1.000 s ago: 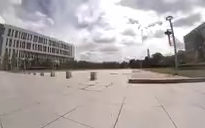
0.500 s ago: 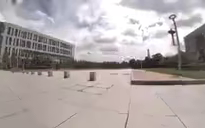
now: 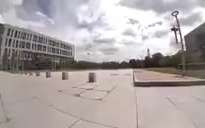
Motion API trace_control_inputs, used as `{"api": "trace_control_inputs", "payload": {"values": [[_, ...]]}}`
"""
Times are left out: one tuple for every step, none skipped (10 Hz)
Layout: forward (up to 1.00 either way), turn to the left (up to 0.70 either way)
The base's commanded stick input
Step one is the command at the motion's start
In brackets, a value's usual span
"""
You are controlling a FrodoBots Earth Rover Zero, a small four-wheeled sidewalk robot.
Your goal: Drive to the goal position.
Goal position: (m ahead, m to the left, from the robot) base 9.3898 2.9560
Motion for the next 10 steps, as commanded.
{"api": "trace_control_inputs", "payload": {"values": [[0.70, 0.02], [0.70, 0.05], [0.70, 0.00], [0.70, 0.03], [0.70, 0.03], [0.70, 0.00], [0.70, 0.01], [0.70, 0.03], [0.70, 0.00], [0.70, 0.00]]}}
